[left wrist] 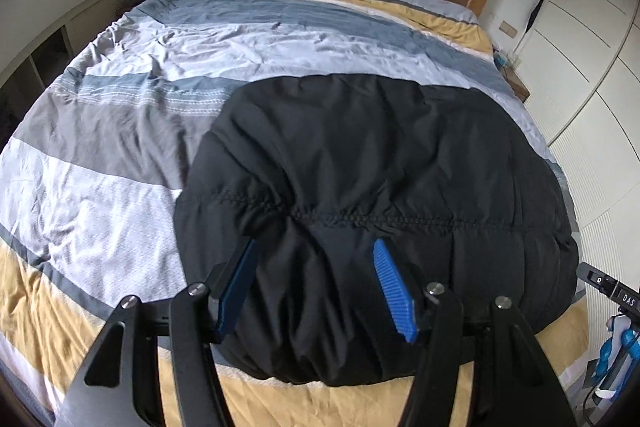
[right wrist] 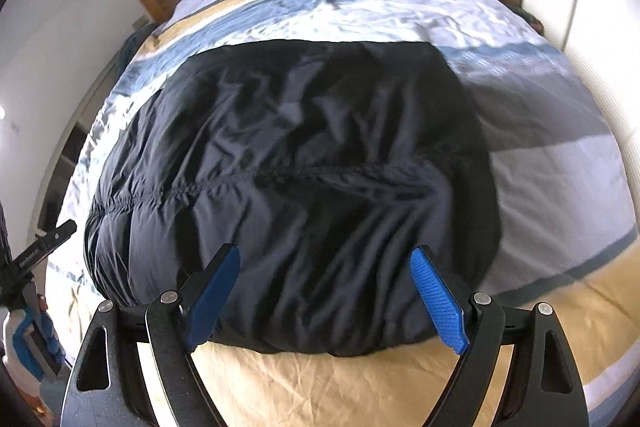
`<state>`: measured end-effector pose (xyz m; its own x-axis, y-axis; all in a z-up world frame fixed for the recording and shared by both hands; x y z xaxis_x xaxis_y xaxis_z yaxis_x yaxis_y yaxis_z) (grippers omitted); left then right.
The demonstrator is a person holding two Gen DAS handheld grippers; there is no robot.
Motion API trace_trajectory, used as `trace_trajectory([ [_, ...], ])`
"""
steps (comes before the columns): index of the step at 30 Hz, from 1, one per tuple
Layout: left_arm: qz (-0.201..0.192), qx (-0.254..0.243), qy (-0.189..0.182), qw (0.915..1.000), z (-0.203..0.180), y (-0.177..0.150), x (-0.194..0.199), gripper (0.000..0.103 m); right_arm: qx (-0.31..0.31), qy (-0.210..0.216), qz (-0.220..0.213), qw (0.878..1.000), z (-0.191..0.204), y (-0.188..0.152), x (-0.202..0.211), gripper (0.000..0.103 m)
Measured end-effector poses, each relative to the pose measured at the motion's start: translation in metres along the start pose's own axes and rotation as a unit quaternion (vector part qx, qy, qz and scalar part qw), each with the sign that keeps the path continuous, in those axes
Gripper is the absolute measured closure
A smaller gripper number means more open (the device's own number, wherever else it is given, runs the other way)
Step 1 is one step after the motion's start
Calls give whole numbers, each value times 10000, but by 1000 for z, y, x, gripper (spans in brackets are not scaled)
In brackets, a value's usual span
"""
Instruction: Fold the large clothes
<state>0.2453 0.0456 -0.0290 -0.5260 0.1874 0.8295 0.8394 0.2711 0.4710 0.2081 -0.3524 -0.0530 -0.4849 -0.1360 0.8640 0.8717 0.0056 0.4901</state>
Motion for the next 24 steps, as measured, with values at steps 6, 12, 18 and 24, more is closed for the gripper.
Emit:
trace_trajectory([
  [6, 58, -101, -53, 9999, -13, 1, -17, 45, 428, 44, -158, 9990, 32, 16, -8, 16],
  [12, 117, -249, -97, 9996, -27, 2, -35, 45, 812, 49, -152, 9966, 57, 22, -26, 16],
  [18, 247, -344, -69, 9991, -36, -4, -59, 44, 971, 25, -14, 9953, 62, 21, -48, 16],
  [24, 319, -442, 42, 9985, -35, -9, -81, 44, 985, -98, 82, 9951, 45, 19, -64, 13],
])
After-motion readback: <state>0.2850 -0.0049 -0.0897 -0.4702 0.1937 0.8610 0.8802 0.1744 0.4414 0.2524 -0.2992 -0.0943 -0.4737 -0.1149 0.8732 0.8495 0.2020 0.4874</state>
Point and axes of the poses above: each gripper's, at about its wrist camera, not at the fingertips, and x roughly against the way its jaws point, z to its left, y to its top, the point moved 8 cm from there along -x, roughly the way its jaws point, and after that the axes turned 14 degrees about x, right-handed, at the moved point
